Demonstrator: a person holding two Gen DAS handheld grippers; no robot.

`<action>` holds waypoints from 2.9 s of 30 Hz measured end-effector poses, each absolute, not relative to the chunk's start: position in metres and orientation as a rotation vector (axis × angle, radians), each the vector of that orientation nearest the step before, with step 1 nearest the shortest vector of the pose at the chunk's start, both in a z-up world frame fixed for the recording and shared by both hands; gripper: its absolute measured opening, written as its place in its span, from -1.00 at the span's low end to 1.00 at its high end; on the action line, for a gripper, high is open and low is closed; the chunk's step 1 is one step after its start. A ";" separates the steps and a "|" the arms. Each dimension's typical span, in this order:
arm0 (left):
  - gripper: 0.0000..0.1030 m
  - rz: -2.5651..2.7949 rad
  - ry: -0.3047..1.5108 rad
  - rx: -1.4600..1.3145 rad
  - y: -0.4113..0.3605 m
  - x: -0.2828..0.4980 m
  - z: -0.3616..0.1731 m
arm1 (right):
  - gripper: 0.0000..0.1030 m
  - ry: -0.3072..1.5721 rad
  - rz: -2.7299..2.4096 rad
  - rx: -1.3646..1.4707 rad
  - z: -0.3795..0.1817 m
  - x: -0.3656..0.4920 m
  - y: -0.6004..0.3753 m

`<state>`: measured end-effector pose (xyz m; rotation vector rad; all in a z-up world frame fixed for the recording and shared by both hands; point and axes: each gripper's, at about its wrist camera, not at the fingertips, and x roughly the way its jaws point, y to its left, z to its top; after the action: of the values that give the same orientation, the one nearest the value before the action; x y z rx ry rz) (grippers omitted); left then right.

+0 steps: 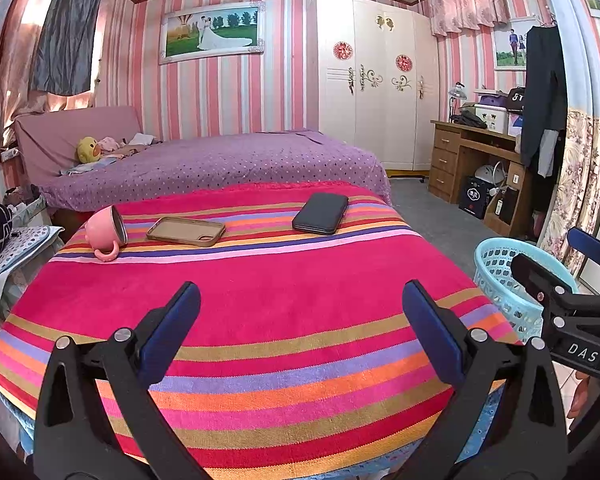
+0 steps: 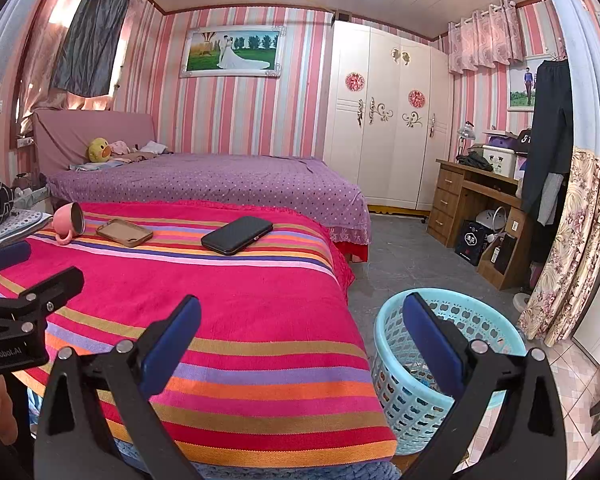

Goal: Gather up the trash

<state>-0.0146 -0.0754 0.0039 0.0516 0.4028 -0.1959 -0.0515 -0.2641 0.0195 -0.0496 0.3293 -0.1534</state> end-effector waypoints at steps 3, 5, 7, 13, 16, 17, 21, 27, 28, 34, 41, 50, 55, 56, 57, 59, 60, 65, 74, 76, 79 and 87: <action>0.89 -0.195 0.400 0.052 -0.075 -0.015 0.004 | 0.91 0.329 -0.154 -0.049 0.020 -0.052 -0.264; 0.89 -0.194 0.398 0.053 -0.075 -0.015 0.004 | 0.91 0.328 -0.155 -0.050 0.020 -0.052 -0.264; 0.89 -0.194 0.397 0.053 -0.075 -0.015 0.004 | 0.91 0.328 -0.155 -0.049 0.020 -0.051 -0.264; 0.89 -0.193 0.397 0.050 -0.075 -0.016 0.005 | 0.91 0.328 -0.155 -0.050 0.019 -0.051 -0.264; 0.89 -0.194 0.397 0.049 -0.075 -0.016 0.006 | 0.91 0.327 -0.155 -0.049 0.019 -0.052 -0.264; 0.89 -0.192 0.396 0.050 -0.075 -0.016 0.006 | 0.91 0.327 -0.154 -0.049 0.019 -0.052 -0.264; 0.89 -0.193 0.398 0.047 -0.075 -0.016 0.006 | 0.91 0.327 -0.154 -0.049 0.019 -0.051 -0.264; 0.89 -0.193 0.396 0.045 -0.074 -0.017 0.008 | 0.91 0.328 -0.154 -0.050 0.019 -0.051 -0.263; 0.89 -0.192 0.396 0.045 -0.074 -0.017 0.007 | 0.91 0.328 -0.154 -0.050 0.019 -0.051 -0.263; 0.89 -0.190 0.394 0.038 -0.073 -0.017 0.010 | 0.91 0.327 -0.154 -0.050 0.018 -0.051 -0.263; 0.89 -0.183 0.392 0.027 -0.071 -0.016 0.011 | 0.91 0.327 -0.153 -0.048 0.018 -0.051 -0.263; 0.89 -0.177 0.393 0.024 -0.069 -0.016 0.011 | 0.91 0.324 -0.150 -0.047 0.022 -0.049 -0.260; 0.89 -0.177 0.396 0.027 -0.068 -0.016 0.010 | 0.91 0.324 -0.150 -0.047 0.021 -0.049 -0.260; 0.89 -0.177 0.395 0.027 -0.068 -0.016 0.010 | 0.91 0.324 -0.149 -0.047 0.021 -0.049 -0.261; 0.89 -0.176 0.394 0.026 -0.068 -0.016 0.010 | 0.91 0.324 -0.149 -0.048 0.021 -0.049 -0.261; 0.89 -0.175 0.394 0.025 -0.067 -0.016 0.010 | 0.91 0.325 -0.149 -0.048 0.021 -0.049 -0.261; 0.89 -0.175 0.393 0.023 -0.067 -0.016 0.010 | 0.91 0.325 -0.149 -0.049 0.022 -0.049 -0.260; 0.89 -0.171 0.395 0.016 -0.066 -0.015 0.010 | 0.91 0.326 -0.149 -0.049 0.022 -0.049 -0.260; 0.89 -0.172 0.395 0.016 -0.065 -0.015 0.009 | 0.91 0.328 -0.150 -0.049 0.021 -0.049 -0.261; 0.89 -0.171 0.394 0.016 -0.065 -0.015 0.009 | 0.91 0.330 -0.151 -0.048 0.020 -0.048 -0.262; 0.89 -0.171 0.394 0.016 -0.065 -0.015 0.010 | 0.91 0.332 -0.155 -0.047 0.019 -0.048 -0.264; 0.89 -0.164 0.389 0.015 -0.064 -0.014 0.010 | 0.91 0.332 -0.156 -0.047 0.019 -0.047 -0.265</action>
<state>-0.0145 -0.0640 0.0099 0.0154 0.3891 -0.1637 -0.0470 -0.2649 0.0189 -0.0475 0.3321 -0.1565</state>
